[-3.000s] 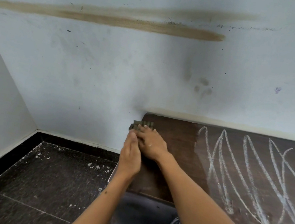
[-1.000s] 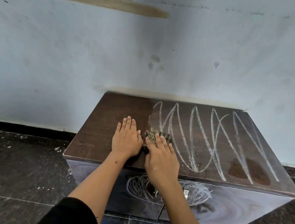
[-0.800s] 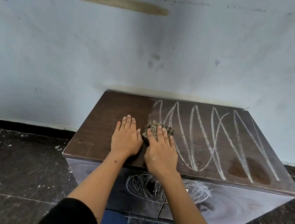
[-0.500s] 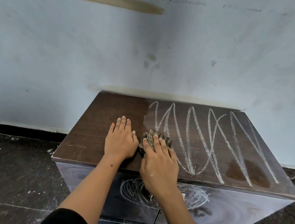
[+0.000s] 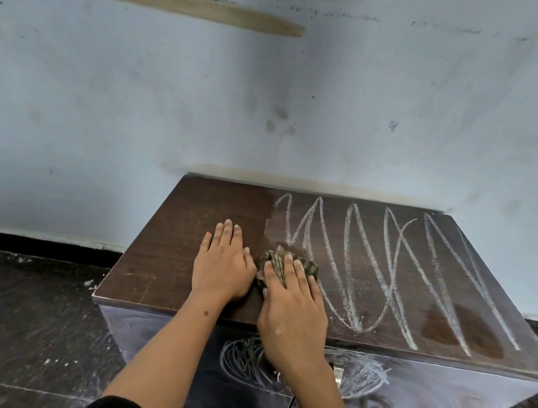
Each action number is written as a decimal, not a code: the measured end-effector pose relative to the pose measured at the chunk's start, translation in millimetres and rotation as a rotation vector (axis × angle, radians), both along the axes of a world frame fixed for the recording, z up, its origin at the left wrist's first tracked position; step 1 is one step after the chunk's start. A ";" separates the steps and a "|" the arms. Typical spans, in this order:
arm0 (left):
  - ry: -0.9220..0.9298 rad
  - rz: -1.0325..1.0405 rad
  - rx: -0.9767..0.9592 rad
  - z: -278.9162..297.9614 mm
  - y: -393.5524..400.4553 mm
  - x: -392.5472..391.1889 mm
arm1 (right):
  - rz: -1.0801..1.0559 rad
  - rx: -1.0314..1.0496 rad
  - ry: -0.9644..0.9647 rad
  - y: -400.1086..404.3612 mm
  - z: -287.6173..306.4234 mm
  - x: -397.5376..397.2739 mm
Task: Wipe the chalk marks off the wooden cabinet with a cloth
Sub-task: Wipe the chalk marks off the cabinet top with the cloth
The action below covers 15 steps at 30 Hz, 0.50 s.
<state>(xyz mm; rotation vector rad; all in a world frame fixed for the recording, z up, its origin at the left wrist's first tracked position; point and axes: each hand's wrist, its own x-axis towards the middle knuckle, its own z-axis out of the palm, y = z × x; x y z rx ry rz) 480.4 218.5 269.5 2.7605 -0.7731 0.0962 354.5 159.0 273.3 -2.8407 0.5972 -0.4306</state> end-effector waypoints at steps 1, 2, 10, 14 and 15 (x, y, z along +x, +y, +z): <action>0.001 0.001 0.004 0.0 0.1 -0.1 | 0.022 0.053 0.035 -4.4 2.5 7.0; 0.002 0.001 0.009 0.1 0.5 -0.1 | 0.025 0.079 0.041 -10.1 4.2 16.9; 0.051 -0.011 0.093 1.7 -1.2 0.0 | -0.012 0.056 -0.009 -0.1 5.4 -0.9; 0.059 -0.023 0.158 4.2 -3.9 3.1 | -0.044 0.032 -0.016 0.9 7.5 0.2; 0.056 -0.023 0.166 4.6 -4.3 3.2 | -0.048 0.021 -0.017 -3.2 8.9 10.1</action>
